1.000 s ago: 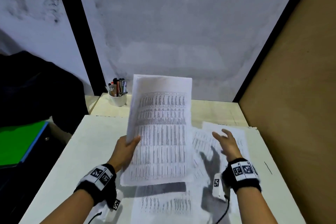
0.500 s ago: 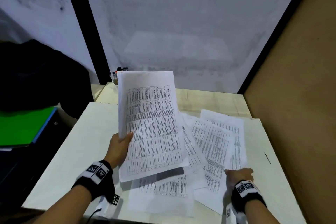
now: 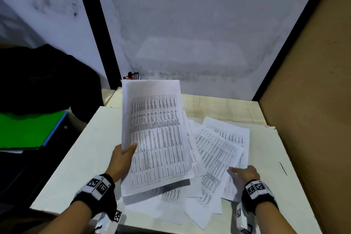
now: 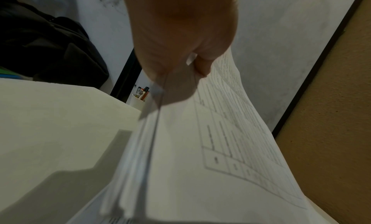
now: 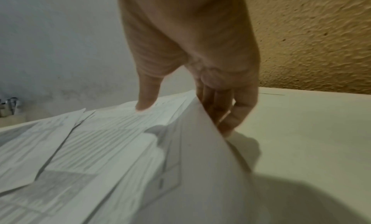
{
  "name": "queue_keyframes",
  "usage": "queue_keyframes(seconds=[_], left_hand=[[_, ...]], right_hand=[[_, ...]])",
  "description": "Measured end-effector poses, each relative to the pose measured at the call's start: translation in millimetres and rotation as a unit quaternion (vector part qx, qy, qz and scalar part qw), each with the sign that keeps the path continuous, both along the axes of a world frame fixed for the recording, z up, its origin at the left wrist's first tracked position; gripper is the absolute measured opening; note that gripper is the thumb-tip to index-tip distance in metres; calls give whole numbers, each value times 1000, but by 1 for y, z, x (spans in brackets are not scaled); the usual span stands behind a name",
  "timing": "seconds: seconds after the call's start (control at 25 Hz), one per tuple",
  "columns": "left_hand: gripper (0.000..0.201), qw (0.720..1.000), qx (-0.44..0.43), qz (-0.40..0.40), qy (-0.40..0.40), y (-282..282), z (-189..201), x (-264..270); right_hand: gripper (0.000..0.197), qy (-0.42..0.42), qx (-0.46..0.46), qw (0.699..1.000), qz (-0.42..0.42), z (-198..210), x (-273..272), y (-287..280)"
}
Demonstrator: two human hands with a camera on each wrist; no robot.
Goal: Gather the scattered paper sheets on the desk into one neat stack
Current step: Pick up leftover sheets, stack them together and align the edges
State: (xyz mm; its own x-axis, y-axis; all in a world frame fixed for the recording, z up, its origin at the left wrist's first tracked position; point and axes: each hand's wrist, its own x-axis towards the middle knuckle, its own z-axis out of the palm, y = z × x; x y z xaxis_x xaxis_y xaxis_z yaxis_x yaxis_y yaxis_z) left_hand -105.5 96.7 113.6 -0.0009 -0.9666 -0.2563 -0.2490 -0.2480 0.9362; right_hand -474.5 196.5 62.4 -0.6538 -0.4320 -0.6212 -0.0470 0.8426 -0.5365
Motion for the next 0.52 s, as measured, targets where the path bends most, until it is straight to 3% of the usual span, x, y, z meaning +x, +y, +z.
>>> queue_keyframes(seconds=[0.08,0.16,0.4,0.52], left_hand=[[35,1000,6,9,0,5,-1,2],[40,1000,16,18,-7,8,-3,6],[28,999,17,42,-25,21,2,21],[28,998,17,49,-33,20,-5,33]], right_hand=[[74,30,-33,999,-20,5,7,-9],[63,10,-44,999,-12,-1,20,-19],[28,18,-82,996,7,-18,40,-35],[26,52,-118,991,38,-7,32,-43]])
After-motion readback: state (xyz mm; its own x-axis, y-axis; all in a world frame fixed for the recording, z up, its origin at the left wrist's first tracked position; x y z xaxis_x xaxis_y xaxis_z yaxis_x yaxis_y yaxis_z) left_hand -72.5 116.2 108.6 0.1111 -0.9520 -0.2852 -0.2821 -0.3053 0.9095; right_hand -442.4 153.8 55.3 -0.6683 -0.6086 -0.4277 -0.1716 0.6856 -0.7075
